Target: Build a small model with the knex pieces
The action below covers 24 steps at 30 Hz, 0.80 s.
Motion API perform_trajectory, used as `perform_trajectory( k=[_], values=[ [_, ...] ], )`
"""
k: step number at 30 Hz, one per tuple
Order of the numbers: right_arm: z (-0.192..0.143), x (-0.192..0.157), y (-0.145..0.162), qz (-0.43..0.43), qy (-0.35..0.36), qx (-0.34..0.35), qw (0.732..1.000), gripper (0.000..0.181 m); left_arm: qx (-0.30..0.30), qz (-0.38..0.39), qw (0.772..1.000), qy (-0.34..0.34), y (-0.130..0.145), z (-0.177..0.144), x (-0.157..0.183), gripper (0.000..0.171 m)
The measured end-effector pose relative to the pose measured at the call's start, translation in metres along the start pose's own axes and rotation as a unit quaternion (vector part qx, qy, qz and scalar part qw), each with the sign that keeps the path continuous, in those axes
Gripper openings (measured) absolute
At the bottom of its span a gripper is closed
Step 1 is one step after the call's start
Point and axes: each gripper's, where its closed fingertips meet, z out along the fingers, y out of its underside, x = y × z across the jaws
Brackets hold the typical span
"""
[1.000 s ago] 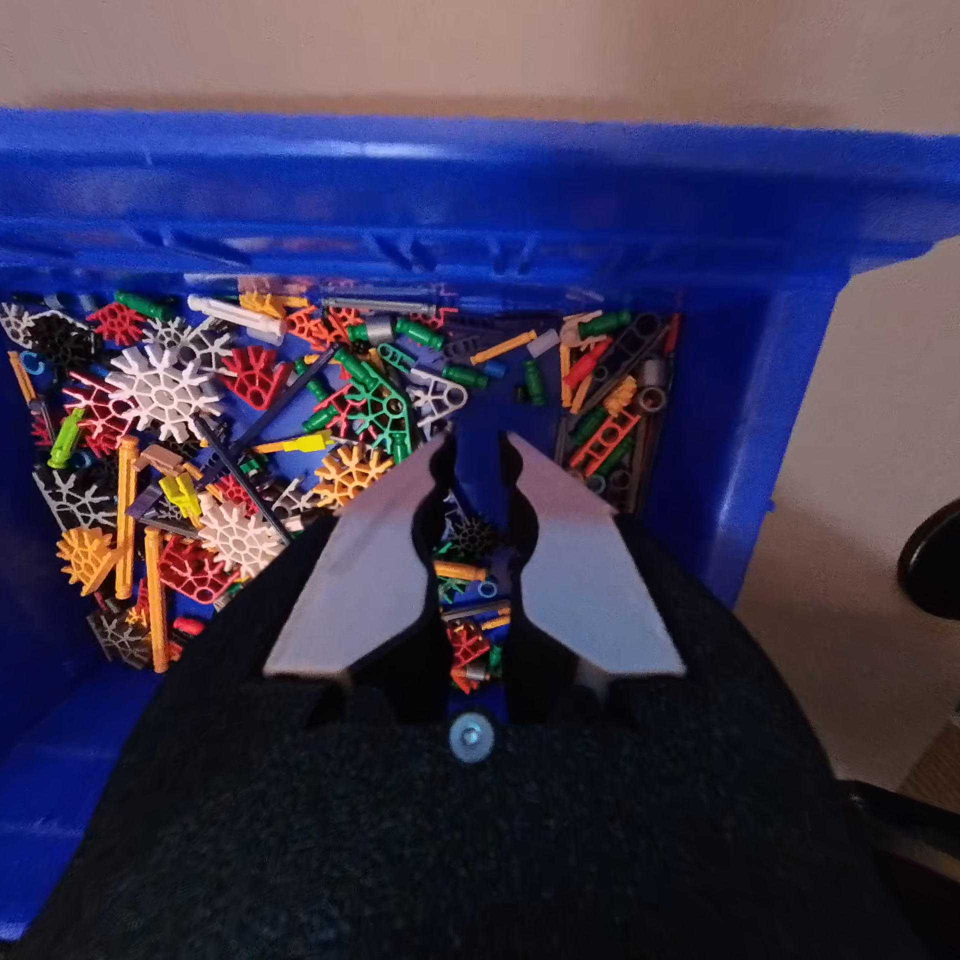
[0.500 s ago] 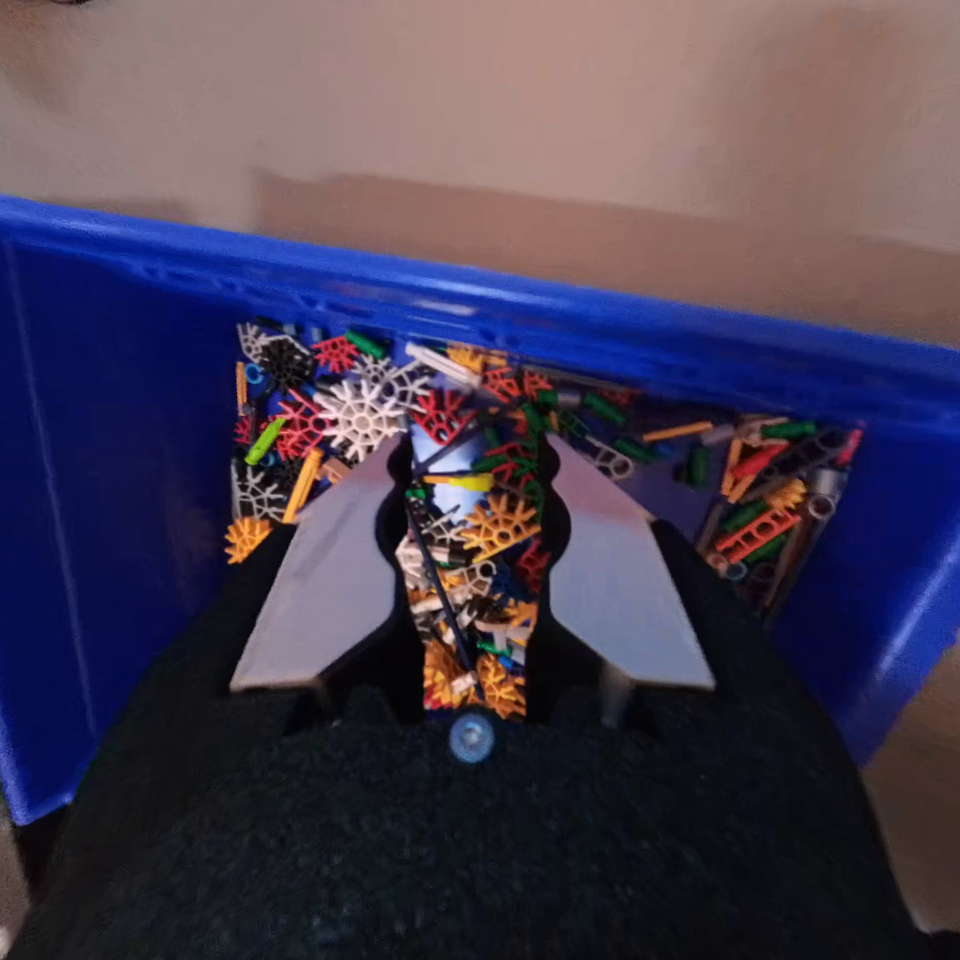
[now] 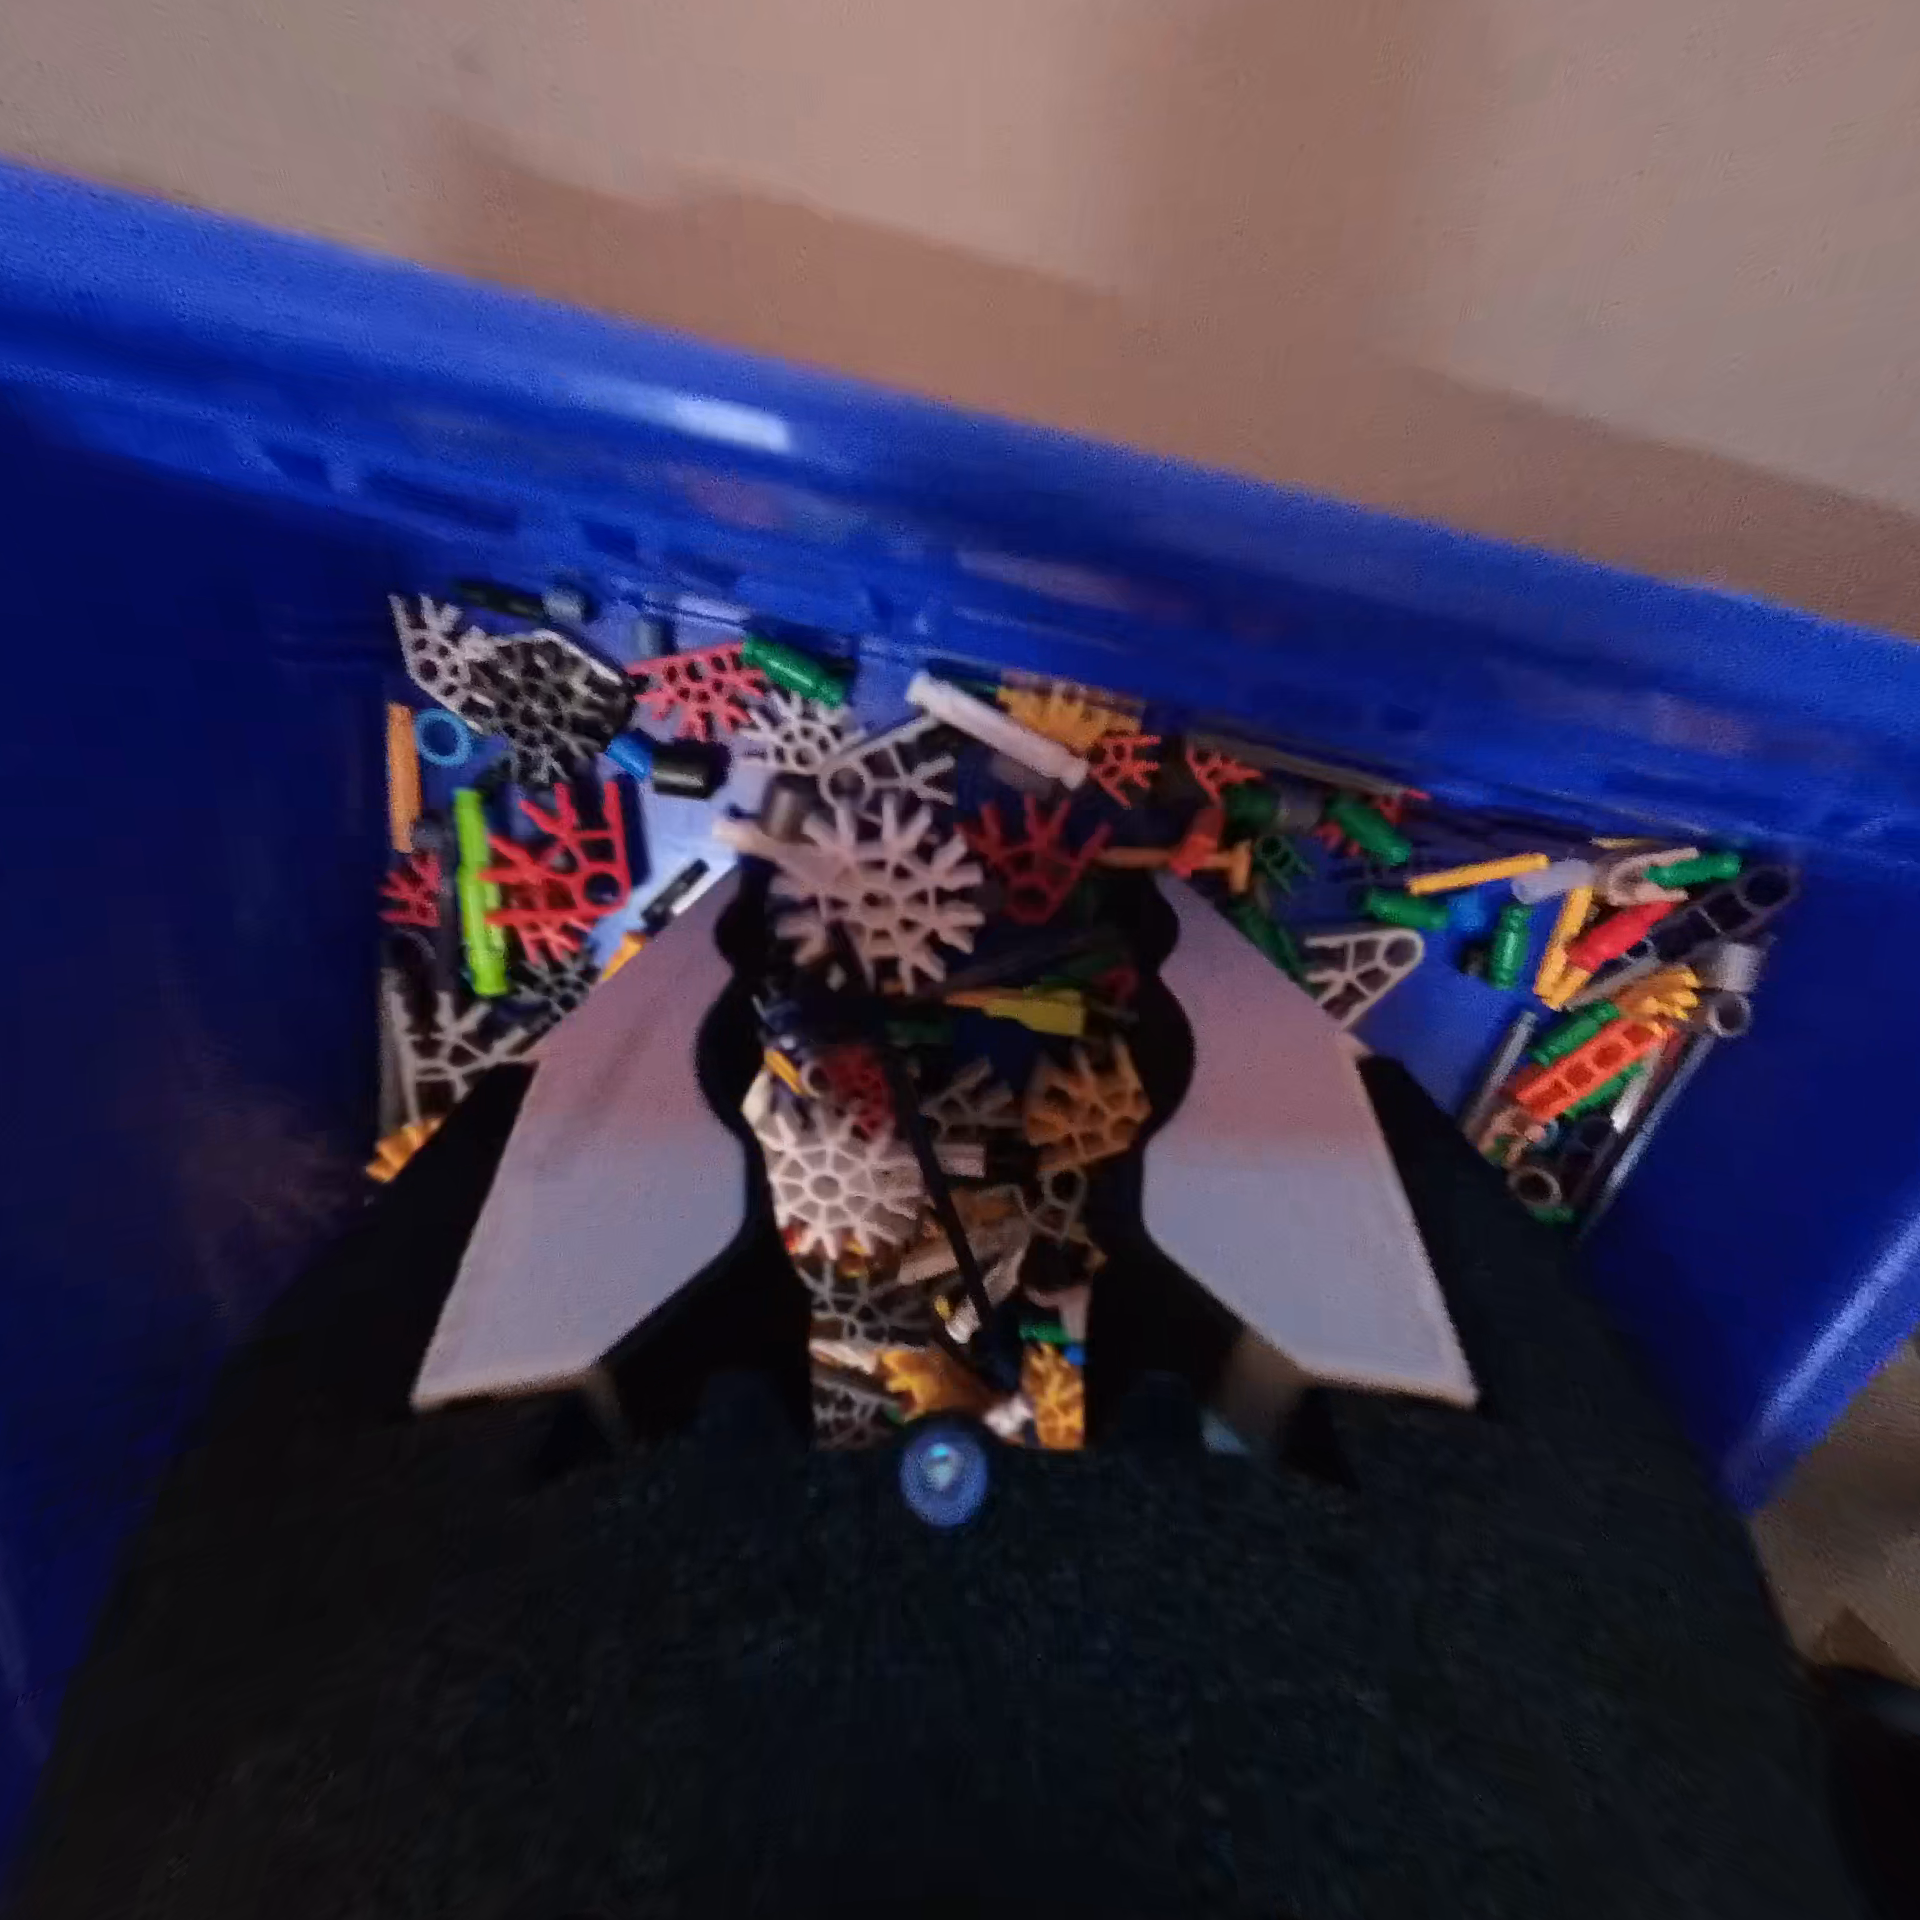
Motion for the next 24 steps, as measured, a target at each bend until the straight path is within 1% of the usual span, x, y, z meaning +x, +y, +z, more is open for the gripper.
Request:
perform_trajectory(
  k=[1, 2, 3, 4, 5, 6, 9, 12, 13, 16, 19, 22, 24],
  values=[
    [0.0, 0.0, 0.0, 0.0, -0.001, 0.0, 1.0, 0.011, -0.009, -0.001, 1.0, 0.011, 0.006, -0.001, 0.006, 0.071],
    [0.0, 0.0, 0.0, 0.001, -0.001, 0.0, 1.0, 0.011, -0.024, 0.001, 0.999, 0.035, 0.014, -0.004, 0.017, 0.063],
    [0.0, -0.001, 0.0, 0.001, -0.002, 0.0, 1.0, 0.011, -0.045, 0.004, 0.997, 0.068, 0.024, -0.009, 0.029, 0.048],
    [0.001, -0.001, 0.0, 0.002, -0.003, -0.001, 1.0, 0.011, -0.054, 0.008, 0.996, 0.063, 0.03, -0.012, 0.03, 0.051],
    [0.001, -0.001, 0.0, 0.002, -0.004, -0.001, 1.0, 0.011, -0.051, 0.005, 0.998, 0.044, 0.031, -0.016, 0.023, 0.053],
    [0.001, -0.001, 0.0, 0.002, -0.004, -0.001, 1.0, 0.011, -0.037, -0.005, 0.999, 0.031, 0.027, -0.02, 0.015, 0.051],
    [0.001, -0.001, 0.0, 0.002, -0.003, -0.001, 1.0, 0.011, 0.022, -0.019, 0.999, -0.041, 0.009, -0.032, -0.02, 0.051],
    [0.0, 0.0, 0.0, 0.003, -0.001, 0.001, 1.0, 0.011, 0.047, 0.002, 0.995, -0.09, -0.007, -0.031, -0.041, 0.051],
    [0.0, 0.0, 0.0, 0.004, -0.001, 0.002, 1.0, 0.011, 0.044, 0.005, 0.994, -0.099, -0.011, -0.028, -0.045, 0.051],
    [-0.001, 0.001, -0.001, 0.006, -0.001, 0.004, 1.0, 0.011, 0.023, 0.024, 0.995, -0.098, -0.017, -0.013, -0.048, 0.051],
    [-0.001, 0.0, 0.0, 0.005, -0.002, 0.002, 1.0, 0.011, 0.015, 0.01, 0.997, -0.073, -0.02, -0.004, -0.047, 0.05],
    [0.0, 0.0, 0.0, 0.006, -0.003, 0.002, 1.0, 0.011, -0.01, -0.015, 0.998, -0.053, -0.009, -0.006, -0.044, 0.045],
    [0.0, 0.0, 0.0, 0.006, -0.005, 0.002, 1.0, 0.011, -0.028, -0.034, 0.999, -0.022, 0.002, -0.009, -0.034, 0.044]
  ],
)
